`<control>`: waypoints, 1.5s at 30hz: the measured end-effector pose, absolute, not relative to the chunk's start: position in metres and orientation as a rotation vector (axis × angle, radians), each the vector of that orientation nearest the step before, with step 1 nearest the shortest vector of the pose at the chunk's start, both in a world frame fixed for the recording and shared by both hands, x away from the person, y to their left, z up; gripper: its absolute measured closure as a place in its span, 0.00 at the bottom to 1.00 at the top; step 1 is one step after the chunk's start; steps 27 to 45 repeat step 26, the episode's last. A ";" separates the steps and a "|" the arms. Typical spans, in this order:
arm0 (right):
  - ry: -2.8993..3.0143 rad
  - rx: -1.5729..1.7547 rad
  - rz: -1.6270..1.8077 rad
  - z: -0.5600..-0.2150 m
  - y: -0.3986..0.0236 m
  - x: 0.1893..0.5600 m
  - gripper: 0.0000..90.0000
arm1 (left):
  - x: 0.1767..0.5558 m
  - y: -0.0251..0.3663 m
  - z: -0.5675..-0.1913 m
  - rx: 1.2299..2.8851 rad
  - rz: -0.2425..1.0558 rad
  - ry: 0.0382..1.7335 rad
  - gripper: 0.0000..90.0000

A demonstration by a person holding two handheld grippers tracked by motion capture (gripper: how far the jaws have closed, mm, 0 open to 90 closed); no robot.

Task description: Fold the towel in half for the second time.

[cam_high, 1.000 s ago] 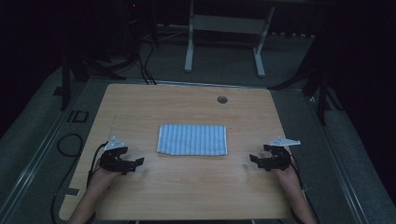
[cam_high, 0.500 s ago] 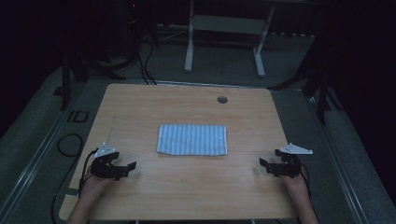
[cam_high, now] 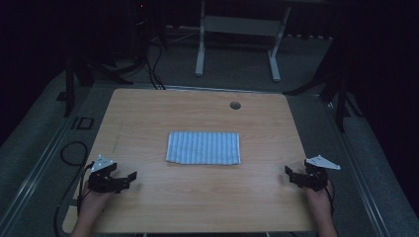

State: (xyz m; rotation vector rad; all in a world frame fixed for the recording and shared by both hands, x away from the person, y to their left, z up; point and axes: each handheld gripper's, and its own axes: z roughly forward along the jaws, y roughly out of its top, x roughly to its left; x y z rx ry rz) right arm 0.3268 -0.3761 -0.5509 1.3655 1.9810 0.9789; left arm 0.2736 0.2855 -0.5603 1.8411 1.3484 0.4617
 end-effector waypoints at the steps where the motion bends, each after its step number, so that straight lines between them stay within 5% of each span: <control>1: 1.971 1.360 0.980 -0.550 -0.377 0.327 0.13 | 0.274 0.284 -0.561 1.847 0.476 1.352 0.09; 22: 1.864 1.470 0.993 -0.548 -0.385 0.328 0.13 | 0.271 0.285 -0.553 1.765 0.613 1.407 0.09; 45: 1.866 1.467 0.987 -0.549 -0.385 0.328 0.13 | 0.271 0.287 -0.554 1.749 0.609 1.422 0.09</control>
